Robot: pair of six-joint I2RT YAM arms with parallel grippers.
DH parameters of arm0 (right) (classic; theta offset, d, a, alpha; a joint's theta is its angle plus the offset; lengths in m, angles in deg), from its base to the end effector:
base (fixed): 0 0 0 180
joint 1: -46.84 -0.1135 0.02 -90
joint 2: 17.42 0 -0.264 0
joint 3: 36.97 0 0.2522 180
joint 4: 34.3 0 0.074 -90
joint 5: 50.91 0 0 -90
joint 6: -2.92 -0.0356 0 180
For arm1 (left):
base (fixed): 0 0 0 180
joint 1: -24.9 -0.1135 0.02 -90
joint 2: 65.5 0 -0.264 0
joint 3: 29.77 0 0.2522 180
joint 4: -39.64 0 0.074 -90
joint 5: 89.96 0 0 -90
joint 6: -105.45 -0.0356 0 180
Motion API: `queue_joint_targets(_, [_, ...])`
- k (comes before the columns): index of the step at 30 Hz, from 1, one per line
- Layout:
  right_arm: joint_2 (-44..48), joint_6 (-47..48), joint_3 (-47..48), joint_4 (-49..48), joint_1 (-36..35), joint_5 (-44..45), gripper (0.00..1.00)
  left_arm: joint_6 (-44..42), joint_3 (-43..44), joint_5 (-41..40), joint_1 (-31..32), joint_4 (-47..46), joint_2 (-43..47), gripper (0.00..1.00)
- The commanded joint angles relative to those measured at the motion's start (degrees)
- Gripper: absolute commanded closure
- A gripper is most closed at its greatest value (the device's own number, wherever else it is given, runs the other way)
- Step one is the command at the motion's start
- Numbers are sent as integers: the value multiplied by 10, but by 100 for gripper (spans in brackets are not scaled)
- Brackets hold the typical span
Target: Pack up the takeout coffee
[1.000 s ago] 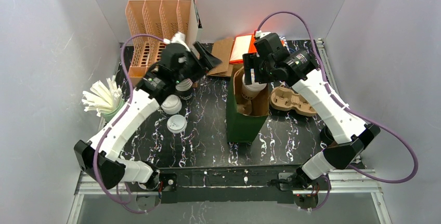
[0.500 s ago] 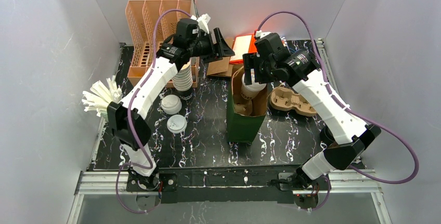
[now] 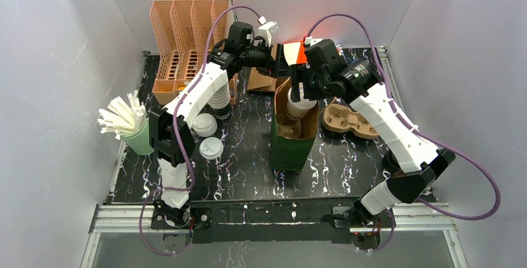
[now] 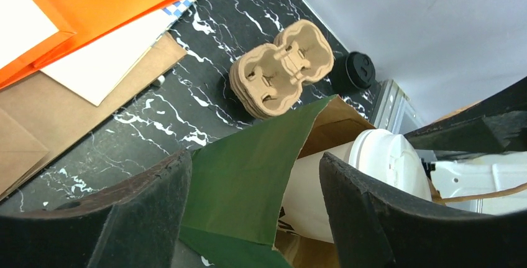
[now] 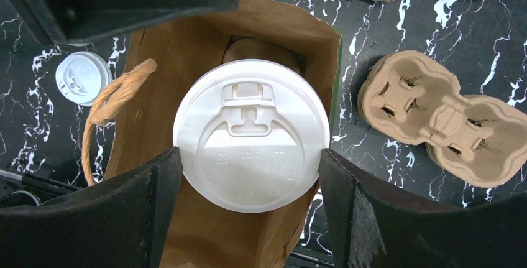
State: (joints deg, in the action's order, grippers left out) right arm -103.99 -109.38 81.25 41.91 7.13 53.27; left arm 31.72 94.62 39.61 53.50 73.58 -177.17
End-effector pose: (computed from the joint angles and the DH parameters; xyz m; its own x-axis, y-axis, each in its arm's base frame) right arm 0.2334 0.1825 0.4332 -0.6835 -0.0894 -0.7244 -0.2441 0.9633 0.1113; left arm 0.3913 -0.2392 0.3777 -0.5545 0.0564 -0.8303 0.7657 0.4254 -0.4825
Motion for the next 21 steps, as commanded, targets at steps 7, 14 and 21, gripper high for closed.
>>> queue_joint_targets(7, [14,7,30,-5,3,-13,52,-58,20,17,22,6,-9,53])
queue_joint_targets(14, [18,4,32,15,3,-31,54,-66,-1,-8,33,7,21,86])
queue_joint_targets(21, [13,11,51,31,-2,-37,55,-81,-48,-66,50,9,88,100])
